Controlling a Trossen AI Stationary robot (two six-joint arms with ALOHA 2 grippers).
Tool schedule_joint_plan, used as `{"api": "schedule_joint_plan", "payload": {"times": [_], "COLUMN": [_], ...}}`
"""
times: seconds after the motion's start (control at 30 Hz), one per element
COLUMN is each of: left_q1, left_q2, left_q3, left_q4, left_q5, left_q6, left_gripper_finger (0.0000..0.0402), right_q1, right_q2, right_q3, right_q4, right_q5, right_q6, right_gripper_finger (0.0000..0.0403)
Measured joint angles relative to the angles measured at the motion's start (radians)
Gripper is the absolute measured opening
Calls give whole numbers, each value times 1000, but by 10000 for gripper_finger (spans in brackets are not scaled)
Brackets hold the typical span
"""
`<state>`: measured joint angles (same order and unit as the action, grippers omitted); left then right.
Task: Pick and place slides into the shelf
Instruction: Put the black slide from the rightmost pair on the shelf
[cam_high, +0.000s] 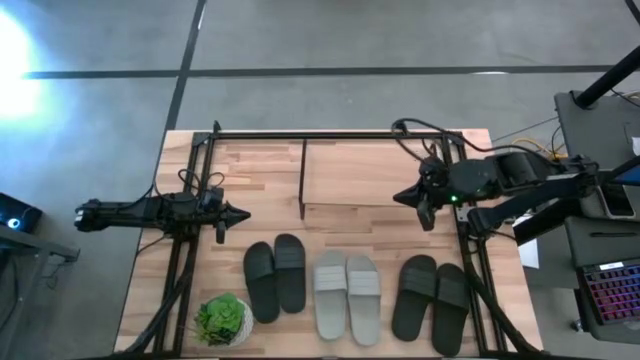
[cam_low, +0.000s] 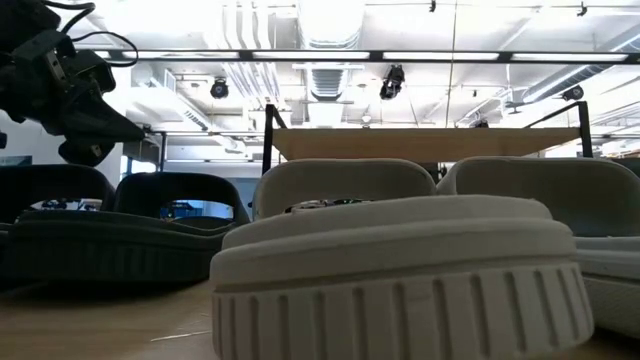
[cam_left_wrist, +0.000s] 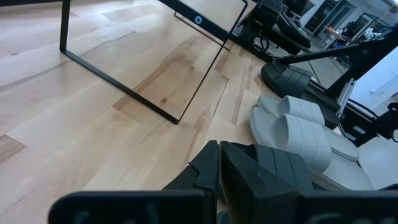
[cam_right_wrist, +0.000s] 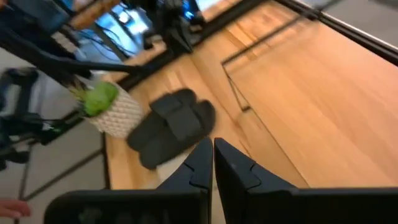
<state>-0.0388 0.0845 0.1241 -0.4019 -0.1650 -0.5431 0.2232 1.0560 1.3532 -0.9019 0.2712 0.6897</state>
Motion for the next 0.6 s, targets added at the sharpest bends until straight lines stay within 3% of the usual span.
{"api": "schedule_joint_plan", "payload": {"times": [0.33,0.6], "left_q1": [0,0], "left_q2": [0,0], "left_q3": [0,0], "left_q4": [0,0], "left_q5": [0,0], "left_q6": [0,0], "left_gripper_finger": [0,0], "right_q1": [19,155], "right_q2": [16,118], "right_q3": [-19,-37], "right_q4": [-136,-196], "right_q5": [-9,-24], "right_q6": [128,226], "right_gripper_finger": [9,9]}}
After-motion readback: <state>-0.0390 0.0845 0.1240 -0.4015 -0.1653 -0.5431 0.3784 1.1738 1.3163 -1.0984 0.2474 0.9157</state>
